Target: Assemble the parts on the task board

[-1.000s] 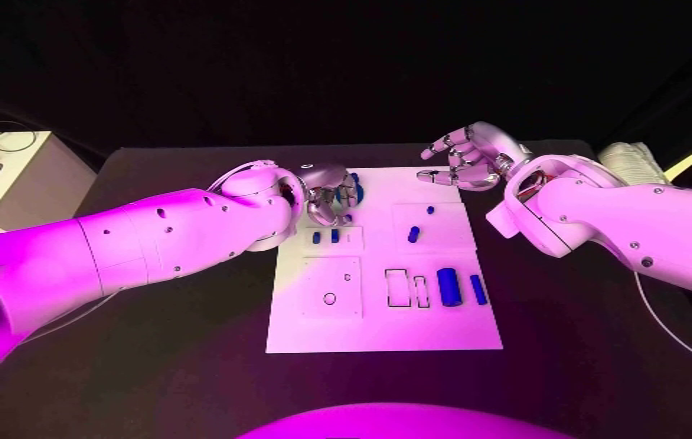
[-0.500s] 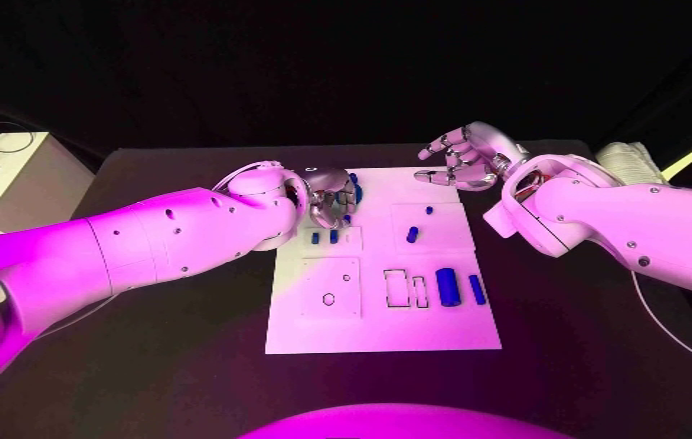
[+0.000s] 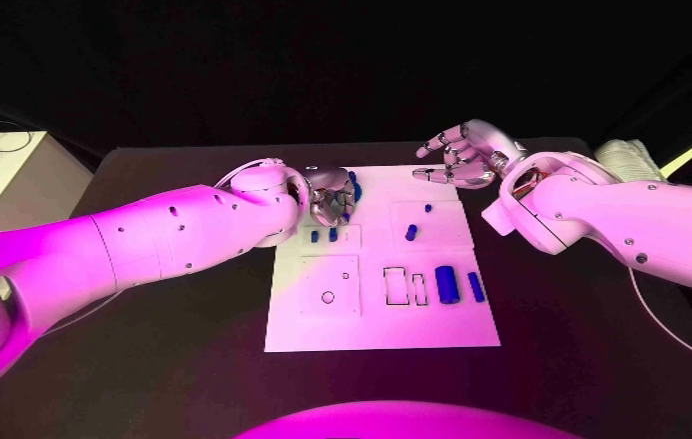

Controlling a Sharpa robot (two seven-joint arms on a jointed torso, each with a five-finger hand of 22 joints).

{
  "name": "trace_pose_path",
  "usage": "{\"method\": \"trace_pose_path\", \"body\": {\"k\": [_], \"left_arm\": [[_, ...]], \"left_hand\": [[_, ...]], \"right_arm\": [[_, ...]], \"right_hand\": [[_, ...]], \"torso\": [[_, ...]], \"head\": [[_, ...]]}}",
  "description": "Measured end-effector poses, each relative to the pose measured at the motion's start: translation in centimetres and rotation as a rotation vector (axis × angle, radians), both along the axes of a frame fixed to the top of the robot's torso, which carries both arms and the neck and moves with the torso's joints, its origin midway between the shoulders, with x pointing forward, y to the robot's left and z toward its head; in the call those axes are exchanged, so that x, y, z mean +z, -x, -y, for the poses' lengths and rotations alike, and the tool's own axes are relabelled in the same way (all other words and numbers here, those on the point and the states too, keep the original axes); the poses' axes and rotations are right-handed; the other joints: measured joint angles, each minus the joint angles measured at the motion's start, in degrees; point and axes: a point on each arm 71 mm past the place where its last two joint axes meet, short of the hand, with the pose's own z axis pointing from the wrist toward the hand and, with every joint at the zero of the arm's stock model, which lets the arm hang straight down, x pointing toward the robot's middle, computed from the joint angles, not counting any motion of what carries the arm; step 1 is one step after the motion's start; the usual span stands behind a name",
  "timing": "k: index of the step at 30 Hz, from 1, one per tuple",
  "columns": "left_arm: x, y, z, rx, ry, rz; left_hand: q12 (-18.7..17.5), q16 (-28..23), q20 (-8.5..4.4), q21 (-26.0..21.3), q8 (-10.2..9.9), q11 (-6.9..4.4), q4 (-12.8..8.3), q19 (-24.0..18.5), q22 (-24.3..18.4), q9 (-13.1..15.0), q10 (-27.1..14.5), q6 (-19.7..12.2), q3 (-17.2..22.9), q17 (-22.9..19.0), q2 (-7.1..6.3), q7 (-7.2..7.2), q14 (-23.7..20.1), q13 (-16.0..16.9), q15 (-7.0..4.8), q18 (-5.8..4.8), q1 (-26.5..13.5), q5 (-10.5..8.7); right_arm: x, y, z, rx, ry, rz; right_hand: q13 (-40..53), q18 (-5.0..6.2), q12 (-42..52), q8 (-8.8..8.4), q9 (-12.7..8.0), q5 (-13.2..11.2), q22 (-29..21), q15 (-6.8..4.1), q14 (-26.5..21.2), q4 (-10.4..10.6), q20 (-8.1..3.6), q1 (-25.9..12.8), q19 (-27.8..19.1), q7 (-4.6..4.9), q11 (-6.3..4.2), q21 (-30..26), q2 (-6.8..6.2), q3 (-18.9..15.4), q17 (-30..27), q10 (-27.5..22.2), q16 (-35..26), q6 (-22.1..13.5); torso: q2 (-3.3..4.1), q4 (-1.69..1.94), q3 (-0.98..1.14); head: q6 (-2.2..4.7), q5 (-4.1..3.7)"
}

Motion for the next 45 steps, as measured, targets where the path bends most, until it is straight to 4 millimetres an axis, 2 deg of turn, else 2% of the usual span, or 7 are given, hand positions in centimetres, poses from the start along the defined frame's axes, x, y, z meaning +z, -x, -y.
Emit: {"method": "trace_pose_path", "body": {"k": [13,19,25,35,45], "left_arm": [[-0.1,-0.4,0.1,0.006,-0.008,-0.006],[-0.1,-0.4,0.1,0.004,0.001,-0.003],[-0.2,-0.3,0.0,0.0,0.025,0.006],[0.5,-0.3,-1.0,0.004,0.109,0.044],[2.0,0.1,-2.6,0.011,0.194,0.061]], "left_hand": [[-1.0,0.6,-0.19,0.8,-0.5,-0.01,-0.7,0.2,0.6,-0.6,1.1,0.5,0.7,0.1,0.0,0.1,0.5,-0.8,-0.09,0.0,0.0,-0.21],[-2.0,2.6,-0.88,3.4,-0.8,-0.79,-1.5,2.5,3.7,-0.8,4.2,3.2,1.5,3.0,1.3,-0.15,3.2,-1.5,-0.7,0.0,0.1,-0.21],[-3.7,3.9,-1.52,5.3,-1.0,-1.52,-2.6,4.6,6.2,-0.9,6.9,5.2,1.8,5.6,1.75,-0.74,5.6,-2.1,-1.34,0.0,-0.4,-0.32],[-6.7,4.3,-1.74,6.5,-1.7,-1.43,-3.5,6.0,7.9,-0.9,8.6,6.0,2.4,6.4,2.04,-0.64,6.6,-2.8,-1.33,0.0,-0.7,-0.32],[-7.4,4.3,-1.74,6.5,-2.0,-1.22,-3.6,6.0,7.9,-0.9,8.8,6.2,2.2,6.1,1.87,-0.42,6.6,-3.0,-1.33,-0.01,-1.2,-0.33]], "right_arm": [[0.0,0.0,-0.1,0.002,0.0,0.0],[0.0,0.1,-0.1,0.002,0.0,0.0],[0.0,0.1,-0.1,0.003,0.0,0.001],[0.0,0.1,0.0,0.002,0.001,0.001],[0.0,0.1,0.1,0.0,0.001,0.001]], "right_hand": [[0.0,0.0,0.0,0.0,0.0,0.0,0.0,0.0,0.0,0.0,0.0,0.0,0.0,0.0,0.0,0.0,0.0,0.0,0.0,0.0,0.0,0.0],[0.0,0.0,0.0,0.0,0.0,0.0,0.0,0.0,0.0,0.0,0.0,0.0,0.0,0.0,0.0,0.0,0.0,0.0,0.0,0.0,0.0,0.0],[0.0,0.0,0.0,0.0,0.0,0.0,0.0,0.0,0.0,0.0,0.0,0.0,0.0,0.0,0.0,0.0,0.0,0.0,0.0,0.0,0.0,0.0],[0.0,0.0,0.0,0.0,0.0,0.0,0.0,0.0,0.0,-0.2,0.0,0.0,0.0,0.0,0.0,0.0,0.0,0.2,0.0,0.0,0.0,0.0],[0.0,0.0,0.0,0.0,0.0,0.0,0.0,0.0,0.0,-0.2,0.0,0.0,0.0,0.0,0.0,0.0,0.0,0.2,0.0,0.0,0.0,0.0]], "torso": [[-0.03,0.01,0.01],[-0.03,0.02,0.02],[-0.05,0.03,0.02],[-0.1,0.04,-0.01],[-0.18,0.11,0.02]], "head": [[-0.04,-0.15],[-0.04,-0.19],[0.05,-0.23],[0.35,-0.41],[0.53,-0.46]]}}
